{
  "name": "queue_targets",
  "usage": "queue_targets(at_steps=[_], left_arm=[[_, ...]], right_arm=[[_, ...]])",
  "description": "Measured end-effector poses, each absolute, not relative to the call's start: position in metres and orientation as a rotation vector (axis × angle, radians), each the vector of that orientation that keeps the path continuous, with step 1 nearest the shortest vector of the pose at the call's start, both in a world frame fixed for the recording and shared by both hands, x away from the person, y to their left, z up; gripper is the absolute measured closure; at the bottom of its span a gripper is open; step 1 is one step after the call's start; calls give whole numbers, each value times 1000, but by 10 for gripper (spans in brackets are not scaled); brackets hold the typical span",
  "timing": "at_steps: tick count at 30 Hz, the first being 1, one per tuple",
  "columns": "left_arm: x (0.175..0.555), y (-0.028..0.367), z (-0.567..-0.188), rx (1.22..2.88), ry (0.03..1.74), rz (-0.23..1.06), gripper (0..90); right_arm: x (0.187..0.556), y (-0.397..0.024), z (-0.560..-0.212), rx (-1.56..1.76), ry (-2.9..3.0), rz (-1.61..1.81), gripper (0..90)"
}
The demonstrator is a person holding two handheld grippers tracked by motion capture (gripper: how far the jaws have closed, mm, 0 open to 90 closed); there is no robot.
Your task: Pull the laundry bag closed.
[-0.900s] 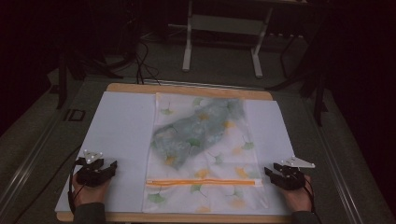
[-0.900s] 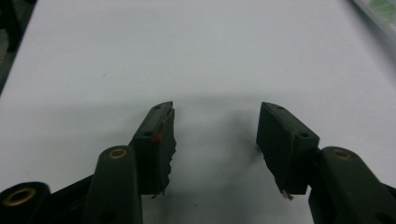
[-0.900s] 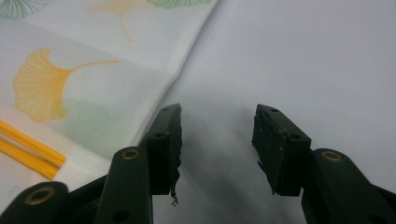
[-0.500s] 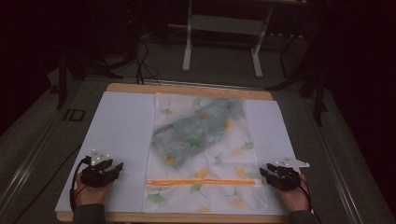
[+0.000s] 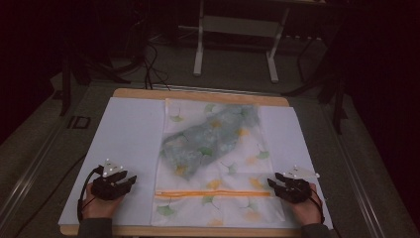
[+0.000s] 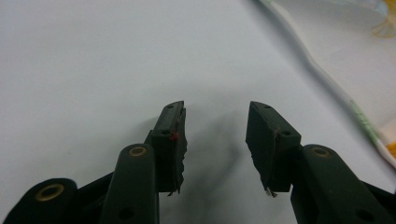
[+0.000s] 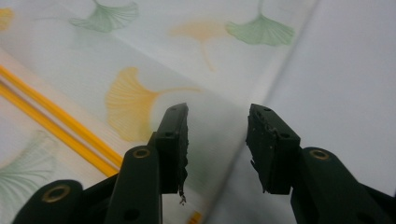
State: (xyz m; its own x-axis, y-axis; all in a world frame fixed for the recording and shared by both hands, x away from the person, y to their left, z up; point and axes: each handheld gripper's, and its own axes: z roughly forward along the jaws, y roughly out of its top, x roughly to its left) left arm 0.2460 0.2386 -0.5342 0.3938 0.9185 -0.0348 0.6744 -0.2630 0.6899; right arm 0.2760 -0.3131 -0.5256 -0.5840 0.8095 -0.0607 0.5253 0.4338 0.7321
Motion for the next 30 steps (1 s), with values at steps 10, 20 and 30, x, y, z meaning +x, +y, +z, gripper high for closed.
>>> queue_targets(at_steps=[10,20,30], left_arm=[[243,240,-534,2036,1344,456,634],[242,235,-534,2079,1304,452,635],[241,235,-533,2086,1282,455,603]], right_arm=[[281,-284,-522,1060,2384,1010,591],[287,-251,-513,911,2516,1053,596],[291,-212,-508,758,2620,1030,613]])
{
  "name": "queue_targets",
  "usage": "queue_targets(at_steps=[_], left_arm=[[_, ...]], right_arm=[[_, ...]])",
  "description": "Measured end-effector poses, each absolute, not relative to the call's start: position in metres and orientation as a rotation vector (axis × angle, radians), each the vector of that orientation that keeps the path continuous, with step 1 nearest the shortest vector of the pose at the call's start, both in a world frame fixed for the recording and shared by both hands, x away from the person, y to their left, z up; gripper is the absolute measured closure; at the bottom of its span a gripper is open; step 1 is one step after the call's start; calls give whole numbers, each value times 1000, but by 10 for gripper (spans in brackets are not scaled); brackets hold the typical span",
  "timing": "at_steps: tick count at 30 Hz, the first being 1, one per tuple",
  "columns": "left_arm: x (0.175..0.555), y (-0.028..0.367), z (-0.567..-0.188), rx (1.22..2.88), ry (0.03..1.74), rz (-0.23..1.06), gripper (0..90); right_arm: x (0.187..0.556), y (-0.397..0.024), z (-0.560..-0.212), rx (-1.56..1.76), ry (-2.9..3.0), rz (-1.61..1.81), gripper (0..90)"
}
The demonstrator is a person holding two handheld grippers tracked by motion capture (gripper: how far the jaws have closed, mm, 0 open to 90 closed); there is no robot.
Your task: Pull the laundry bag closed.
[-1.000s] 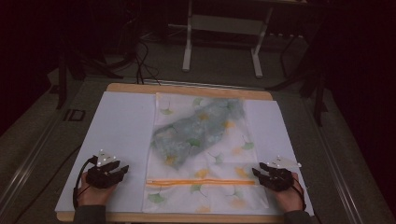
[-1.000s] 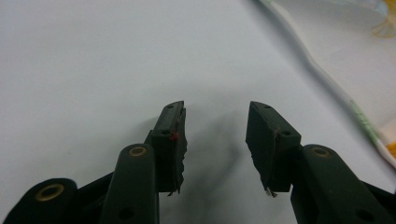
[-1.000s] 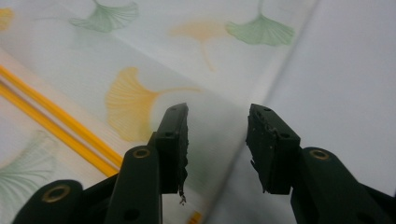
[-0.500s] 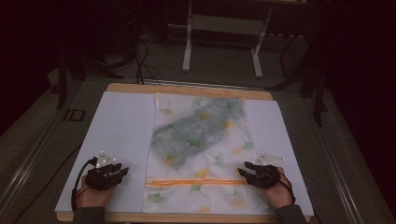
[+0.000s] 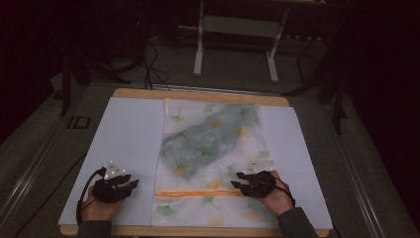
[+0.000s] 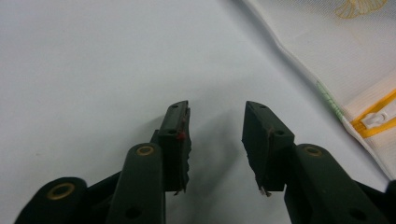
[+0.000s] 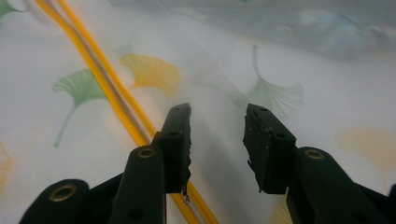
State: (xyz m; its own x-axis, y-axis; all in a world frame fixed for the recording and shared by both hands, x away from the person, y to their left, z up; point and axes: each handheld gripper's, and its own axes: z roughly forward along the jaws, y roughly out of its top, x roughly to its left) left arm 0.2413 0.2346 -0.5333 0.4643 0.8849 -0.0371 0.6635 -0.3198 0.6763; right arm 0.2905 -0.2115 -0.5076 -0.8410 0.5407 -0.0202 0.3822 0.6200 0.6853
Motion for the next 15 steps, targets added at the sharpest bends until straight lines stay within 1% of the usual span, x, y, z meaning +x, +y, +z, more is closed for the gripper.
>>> queue_targets(at_steps=[3,10,14,15], left_arm=[[241,234,-533,2091,1278,454,591],[240,233,-533,2090,1268,458,568],[240,233,-532,2087,1258,451,569],[240,233,-532,2087,1251,453,582]], right_arm=[[290,-200,-507,718,2650,1028,604],[291,-179,-508,656,2684,1025,623],[291,-170,-507,621,2705,1025,629],[290,-164,-507,605,2708,1030,632]])
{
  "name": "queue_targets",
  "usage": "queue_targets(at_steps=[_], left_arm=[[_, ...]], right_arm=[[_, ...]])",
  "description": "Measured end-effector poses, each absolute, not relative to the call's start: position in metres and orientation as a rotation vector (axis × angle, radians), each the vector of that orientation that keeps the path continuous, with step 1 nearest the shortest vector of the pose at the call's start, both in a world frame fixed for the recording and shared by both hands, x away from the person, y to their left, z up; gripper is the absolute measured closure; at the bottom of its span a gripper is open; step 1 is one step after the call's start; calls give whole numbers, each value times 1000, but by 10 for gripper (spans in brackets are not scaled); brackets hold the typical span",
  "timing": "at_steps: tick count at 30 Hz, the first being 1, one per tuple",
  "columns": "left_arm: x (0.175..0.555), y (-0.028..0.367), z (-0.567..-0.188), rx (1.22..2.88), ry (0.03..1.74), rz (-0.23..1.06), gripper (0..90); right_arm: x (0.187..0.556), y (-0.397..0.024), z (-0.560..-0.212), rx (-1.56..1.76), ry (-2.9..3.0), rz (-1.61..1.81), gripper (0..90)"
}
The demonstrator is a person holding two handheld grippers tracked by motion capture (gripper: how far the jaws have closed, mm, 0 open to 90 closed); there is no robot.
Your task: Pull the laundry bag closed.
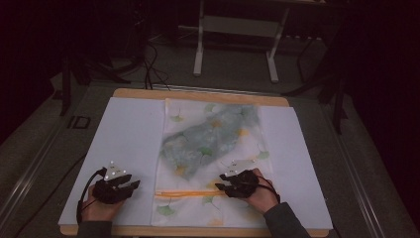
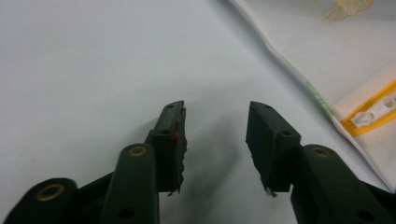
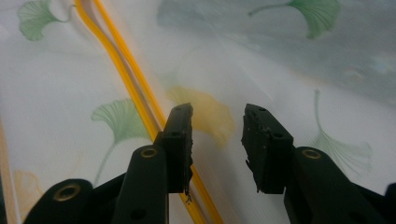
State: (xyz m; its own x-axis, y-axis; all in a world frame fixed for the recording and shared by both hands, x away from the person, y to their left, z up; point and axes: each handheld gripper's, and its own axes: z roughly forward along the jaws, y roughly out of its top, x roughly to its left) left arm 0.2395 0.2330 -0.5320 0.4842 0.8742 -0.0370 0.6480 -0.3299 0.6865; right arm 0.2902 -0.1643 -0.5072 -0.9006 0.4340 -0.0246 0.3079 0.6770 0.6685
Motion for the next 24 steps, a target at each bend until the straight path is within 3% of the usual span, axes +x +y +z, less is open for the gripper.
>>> queue_targets(at_steps=[24], left_arm=[[241,231,-530,2114,1248,453,531]], right_arm=[[286,-107,-511,435,2773,1066,635]])
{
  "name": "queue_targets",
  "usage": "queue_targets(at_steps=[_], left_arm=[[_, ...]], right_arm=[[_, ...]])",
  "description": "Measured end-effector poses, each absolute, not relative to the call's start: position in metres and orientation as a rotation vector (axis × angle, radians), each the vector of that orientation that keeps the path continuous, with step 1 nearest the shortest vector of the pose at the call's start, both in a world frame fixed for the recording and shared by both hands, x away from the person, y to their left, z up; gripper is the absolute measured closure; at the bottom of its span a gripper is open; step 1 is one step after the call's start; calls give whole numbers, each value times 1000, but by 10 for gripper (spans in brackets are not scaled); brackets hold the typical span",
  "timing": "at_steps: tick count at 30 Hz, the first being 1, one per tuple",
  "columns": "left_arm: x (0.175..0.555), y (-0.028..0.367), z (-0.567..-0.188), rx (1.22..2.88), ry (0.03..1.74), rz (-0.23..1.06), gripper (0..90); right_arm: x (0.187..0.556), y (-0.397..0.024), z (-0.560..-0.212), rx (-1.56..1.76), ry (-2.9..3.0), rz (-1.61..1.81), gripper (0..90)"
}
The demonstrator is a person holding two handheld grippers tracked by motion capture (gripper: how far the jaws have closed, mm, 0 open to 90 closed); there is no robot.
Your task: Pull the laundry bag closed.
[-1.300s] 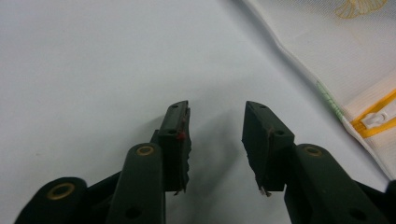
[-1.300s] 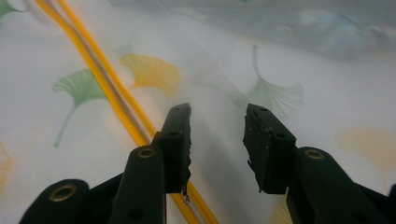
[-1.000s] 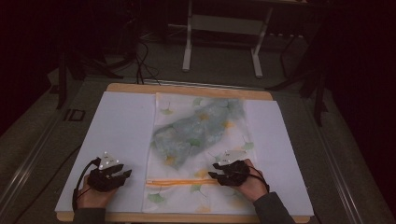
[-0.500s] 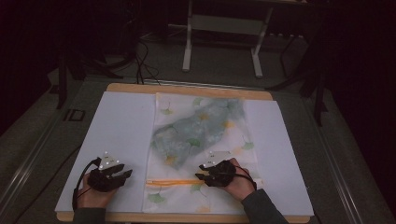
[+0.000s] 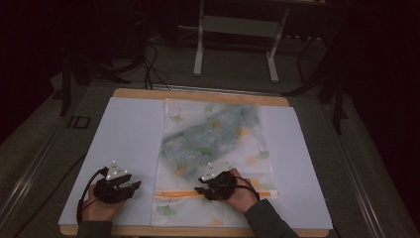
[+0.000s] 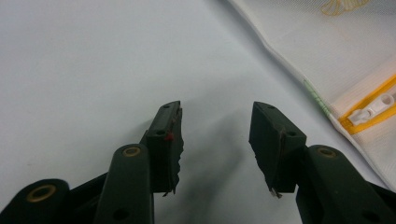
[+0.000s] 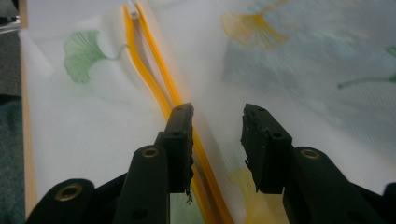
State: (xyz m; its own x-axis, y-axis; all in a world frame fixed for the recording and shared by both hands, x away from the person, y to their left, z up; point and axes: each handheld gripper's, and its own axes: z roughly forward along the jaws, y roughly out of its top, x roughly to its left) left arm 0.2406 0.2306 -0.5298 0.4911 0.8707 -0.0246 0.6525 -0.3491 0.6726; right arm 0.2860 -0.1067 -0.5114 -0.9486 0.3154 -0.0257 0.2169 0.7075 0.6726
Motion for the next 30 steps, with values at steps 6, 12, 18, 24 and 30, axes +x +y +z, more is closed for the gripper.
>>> queue_targets(at_steps=[6,12,18,24,30], left_arm=[[240,232,-529,2105,1259,457,517],[239,232,-527,2105,1250,457,532],[239,232,-527,2108,1246,460,545],[238,231,-526,2110,1239,459,573],[238,230,-527,2113,1240,457,574]], right_arm=[[284,-96,-510,405,2784,1063,630],[284,-81,-511,369,2791,1094,626],[283,-72,-512,357,2798,1102,627],[282,-62,-513,343,2798,1118,626],[280,-54,-515,319,2810,1119,637]])
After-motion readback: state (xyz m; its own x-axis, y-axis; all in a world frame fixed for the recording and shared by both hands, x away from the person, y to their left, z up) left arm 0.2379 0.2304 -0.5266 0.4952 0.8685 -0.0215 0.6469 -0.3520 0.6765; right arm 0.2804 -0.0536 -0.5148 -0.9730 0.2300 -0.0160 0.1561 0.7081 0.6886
